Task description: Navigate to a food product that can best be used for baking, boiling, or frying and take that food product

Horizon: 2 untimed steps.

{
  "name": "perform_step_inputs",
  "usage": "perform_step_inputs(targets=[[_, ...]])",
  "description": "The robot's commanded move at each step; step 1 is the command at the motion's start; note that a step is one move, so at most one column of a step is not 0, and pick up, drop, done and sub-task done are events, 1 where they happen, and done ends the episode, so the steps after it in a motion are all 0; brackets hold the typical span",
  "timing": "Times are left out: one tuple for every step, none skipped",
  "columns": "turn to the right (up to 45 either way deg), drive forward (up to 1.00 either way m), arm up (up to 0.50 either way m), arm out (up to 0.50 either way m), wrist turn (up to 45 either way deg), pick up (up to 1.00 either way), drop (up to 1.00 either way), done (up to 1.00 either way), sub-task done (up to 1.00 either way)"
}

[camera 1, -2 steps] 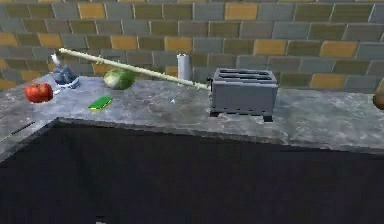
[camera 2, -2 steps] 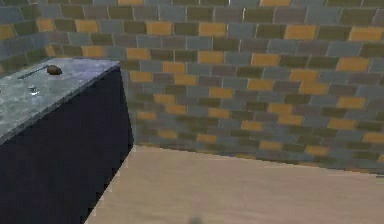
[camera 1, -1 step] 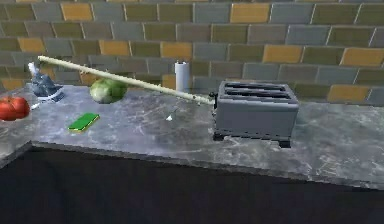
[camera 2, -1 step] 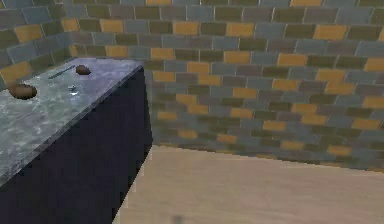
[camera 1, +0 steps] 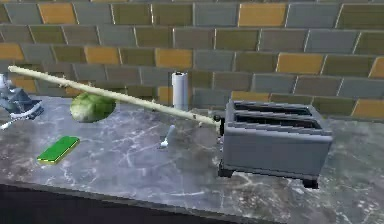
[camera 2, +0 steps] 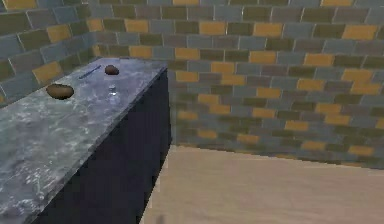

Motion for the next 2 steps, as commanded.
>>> perform_step_inputs(targets=[[-45.0,0.0,0.0,0.0,0.0,0.0,0.0,0.0,0.0],[-45.0,0.0,0.0,0.0,0.0,0.0,0.0,0.0,0.0]])
